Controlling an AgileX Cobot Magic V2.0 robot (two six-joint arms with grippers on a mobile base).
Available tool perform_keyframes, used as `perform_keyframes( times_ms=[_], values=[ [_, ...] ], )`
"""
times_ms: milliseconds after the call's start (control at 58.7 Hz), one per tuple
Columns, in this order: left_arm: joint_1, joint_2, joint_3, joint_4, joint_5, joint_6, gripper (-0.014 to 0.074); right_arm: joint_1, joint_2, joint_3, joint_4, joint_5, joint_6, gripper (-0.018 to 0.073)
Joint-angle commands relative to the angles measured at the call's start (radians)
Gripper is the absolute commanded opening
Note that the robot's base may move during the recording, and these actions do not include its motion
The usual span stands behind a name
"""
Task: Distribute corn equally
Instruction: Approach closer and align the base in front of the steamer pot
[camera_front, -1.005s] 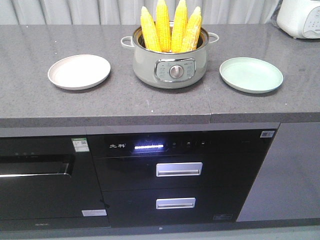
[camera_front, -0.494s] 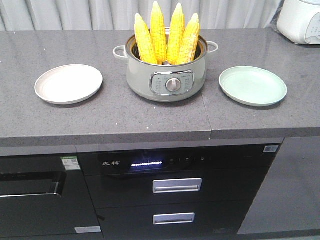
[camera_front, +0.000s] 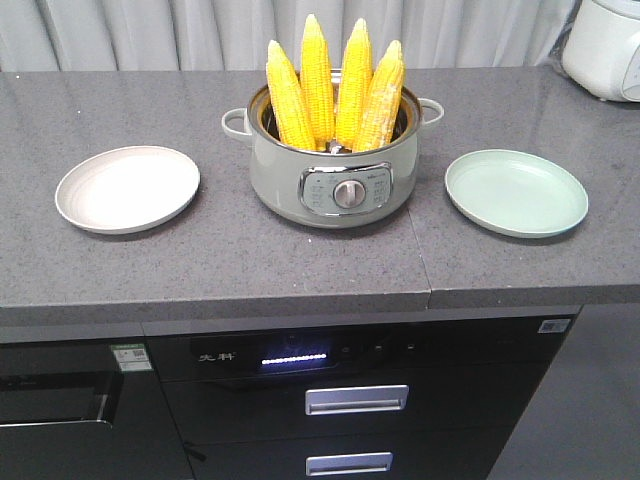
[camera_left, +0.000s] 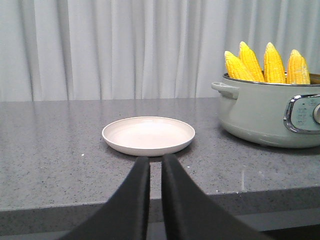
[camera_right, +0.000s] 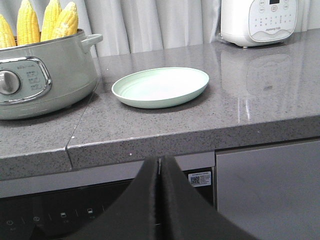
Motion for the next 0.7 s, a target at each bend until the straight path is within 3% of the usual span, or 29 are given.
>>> perform_keyframes(
  times_ms=[0, 682],
  values=[
    [0.003, -0.013, -0.022, -0.002, -0.064, -0.009, 0.0055, -0.001, -0.007, 0.018, -0.008, -0.071, -0.011, -0.0002],
    [0.003, -0.013, -0.022, -0.002, -0.064, -0.009, 0.0055, -0.001, -0.007, 0.018, -0.008, -0.071, -0.011, -0.0002]
  ],
)
